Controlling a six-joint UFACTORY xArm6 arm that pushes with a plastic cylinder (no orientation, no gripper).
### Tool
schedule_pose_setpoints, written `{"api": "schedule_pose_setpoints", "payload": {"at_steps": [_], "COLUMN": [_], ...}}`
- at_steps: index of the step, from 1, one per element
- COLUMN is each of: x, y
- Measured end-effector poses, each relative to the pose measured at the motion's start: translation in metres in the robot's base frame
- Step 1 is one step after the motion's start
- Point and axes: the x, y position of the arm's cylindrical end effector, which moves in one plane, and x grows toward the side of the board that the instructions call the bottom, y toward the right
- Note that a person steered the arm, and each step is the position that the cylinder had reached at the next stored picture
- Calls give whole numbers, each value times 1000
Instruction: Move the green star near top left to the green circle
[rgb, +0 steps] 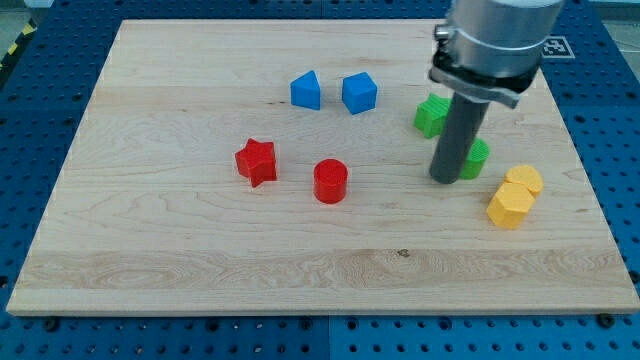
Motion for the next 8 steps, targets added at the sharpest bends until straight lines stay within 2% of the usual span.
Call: {"api": "schedule_pose_setpoints", "payload": {"at_steps": [1, 2, 4, 5, 7, 8], "x": [-14, -16, -29, -48, -55, -67], "y": [36, 30, -80, -79, -3, 15]}}
